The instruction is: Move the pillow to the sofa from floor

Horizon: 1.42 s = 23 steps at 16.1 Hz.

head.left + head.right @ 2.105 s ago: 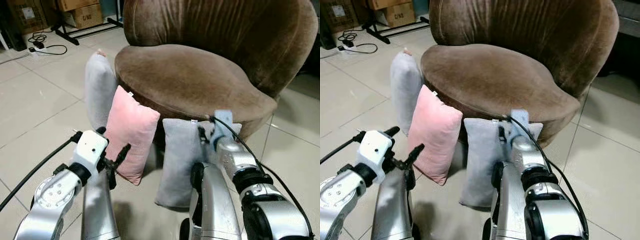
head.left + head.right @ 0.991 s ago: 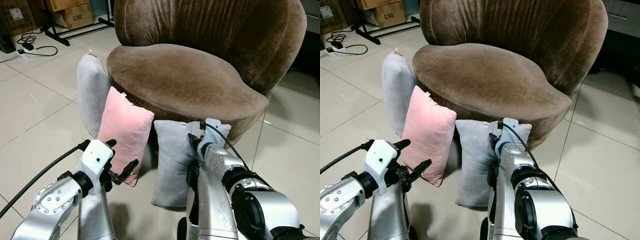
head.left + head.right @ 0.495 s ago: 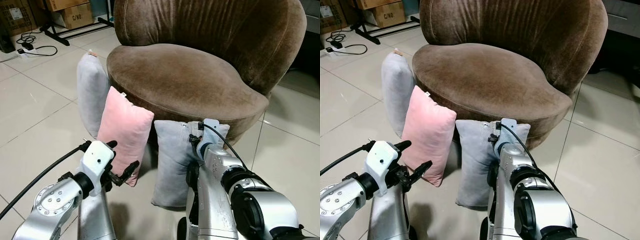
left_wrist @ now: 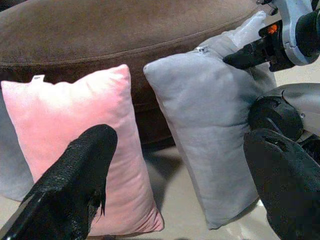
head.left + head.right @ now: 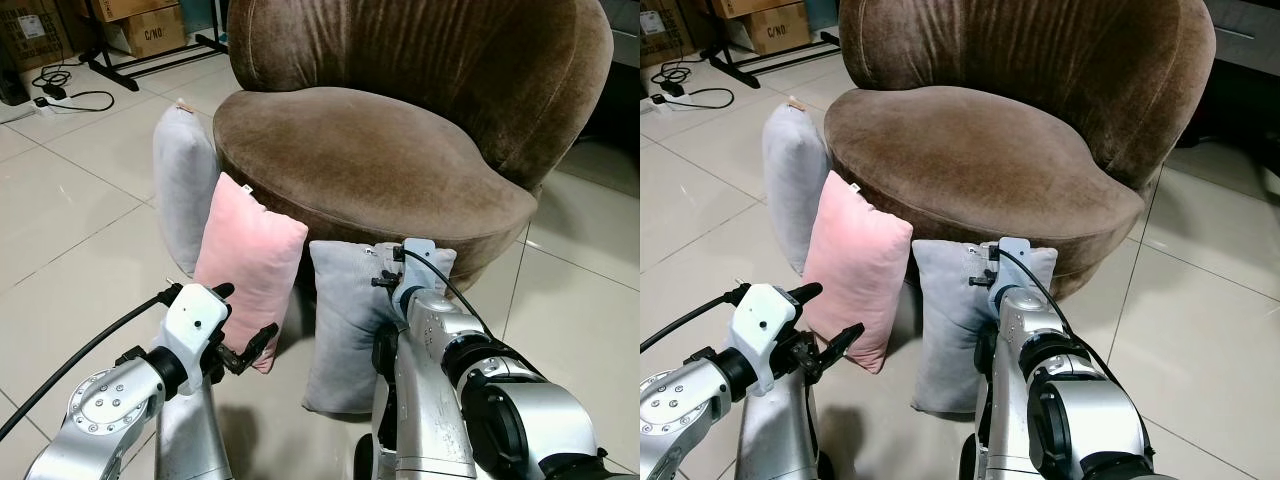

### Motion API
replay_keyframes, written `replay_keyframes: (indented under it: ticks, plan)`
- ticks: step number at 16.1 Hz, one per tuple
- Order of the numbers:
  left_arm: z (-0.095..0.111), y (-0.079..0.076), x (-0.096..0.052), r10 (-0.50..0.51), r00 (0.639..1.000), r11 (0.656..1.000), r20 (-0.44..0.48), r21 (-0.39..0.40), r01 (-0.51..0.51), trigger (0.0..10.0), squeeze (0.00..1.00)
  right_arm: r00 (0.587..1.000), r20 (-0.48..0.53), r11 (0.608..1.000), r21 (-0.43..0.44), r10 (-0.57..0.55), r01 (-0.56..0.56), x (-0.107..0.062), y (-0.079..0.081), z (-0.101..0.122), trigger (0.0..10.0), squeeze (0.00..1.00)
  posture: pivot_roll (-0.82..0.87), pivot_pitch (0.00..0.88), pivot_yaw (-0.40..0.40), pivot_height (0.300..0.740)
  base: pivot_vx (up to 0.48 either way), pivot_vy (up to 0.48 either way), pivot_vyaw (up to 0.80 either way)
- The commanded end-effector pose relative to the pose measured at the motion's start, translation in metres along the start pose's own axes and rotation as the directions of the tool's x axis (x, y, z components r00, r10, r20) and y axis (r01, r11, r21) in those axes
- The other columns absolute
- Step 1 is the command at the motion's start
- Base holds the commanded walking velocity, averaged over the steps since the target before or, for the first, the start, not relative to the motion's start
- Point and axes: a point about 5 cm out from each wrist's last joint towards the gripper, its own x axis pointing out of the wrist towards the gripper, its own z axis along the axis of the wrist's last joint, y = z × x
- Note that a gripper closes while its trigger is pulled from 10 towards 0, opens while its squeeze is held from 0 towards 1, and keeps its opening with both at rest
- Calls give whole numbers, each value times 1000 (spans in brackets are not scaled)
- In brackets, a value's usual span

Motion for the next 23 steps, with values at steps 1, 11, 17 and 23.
replay_keyframes:
  ticks: [1,11,17,23]
  plan:
    - [3,-3,0,-3,1000,1000,4,14,3,10000,0,998,-65,1000,23,21,-20,0,3,-16,0,0,14,0,-78,365,0,0,0]
    - [2,11,1,98,994,995,36,30,-99,10000,0,813,60,814,-89,579,-573,-13,32,-1,0,0,-12,0,-52,365,0,0,0]
    - [16,24,8,179,976,981,125,47,-186,10000,0,470,545,581,-41,695,-813,-81,14,102,0,0,-17,0,-59,365,0,0,0]
    - [37,39,6,264,938,960,223,31,-278,10000,0,221,866,626,-127,448,-770,-172,-8,222,2078,0,-6,0,-64,365,0,0,0]
